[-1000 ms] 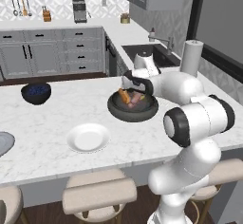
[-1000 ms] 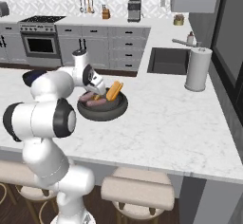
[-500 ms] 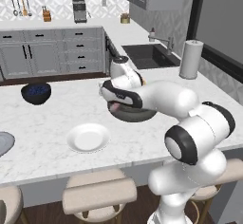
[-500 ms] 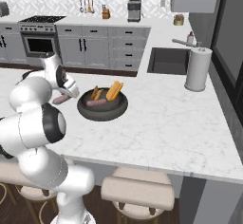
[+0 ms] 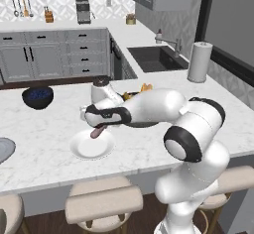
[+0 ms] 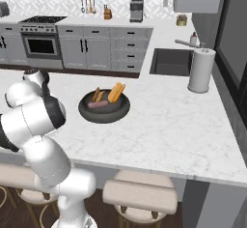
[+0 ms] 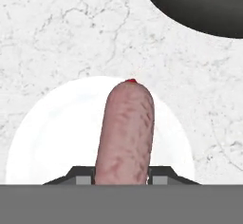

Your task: Place one bun and one sausage from the bowl on each plate.

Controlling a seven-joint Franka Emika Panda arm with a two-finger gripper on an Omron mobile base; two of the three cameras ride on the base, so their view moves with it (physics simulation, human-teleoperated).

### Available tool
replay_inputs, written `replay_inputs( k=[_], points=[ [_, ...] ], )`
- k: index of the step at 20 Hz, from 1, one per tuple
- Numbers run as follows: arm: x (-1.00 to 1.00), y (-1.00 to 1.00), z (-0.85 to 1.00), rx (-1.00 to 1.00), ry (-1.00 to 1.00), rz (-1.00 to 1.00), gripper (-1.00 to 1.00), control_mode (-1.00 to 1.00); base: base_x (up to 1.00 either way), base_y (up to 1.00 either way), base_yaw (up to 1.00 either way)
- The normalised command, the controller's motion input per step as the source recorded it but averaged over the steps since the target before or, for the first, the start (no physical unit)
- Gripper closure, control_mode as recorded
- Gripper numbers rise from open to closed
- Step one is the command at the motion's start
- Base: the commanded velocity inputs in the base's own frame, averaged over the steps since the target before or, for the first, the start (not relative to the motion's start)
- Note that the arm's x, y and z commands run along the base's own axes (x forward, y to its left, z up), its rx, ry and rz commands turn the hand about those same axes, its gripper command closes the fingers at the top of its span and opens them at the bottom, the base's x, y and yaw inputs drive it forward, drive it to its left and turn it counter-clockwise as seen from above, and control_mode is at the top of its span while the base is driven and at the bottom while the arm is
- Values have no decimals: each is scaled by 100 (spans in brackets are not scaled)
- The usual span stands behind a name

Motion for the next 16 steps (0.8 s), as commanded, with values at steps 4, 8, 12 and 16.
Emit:
replay_inputs(
  k=[4,8,12,16],
  points=[
    [7,31,-66,5,22,9,100,-100,0,0,0],
    [32,-1,-86,0,12,2,-100,-100,0,0,0],
    [18,-1,4,0,0,0,-100,-100,0,0,0],
    [-8,-10,100,0,-7,0,-100,-100,0,0,0]
  ],
)
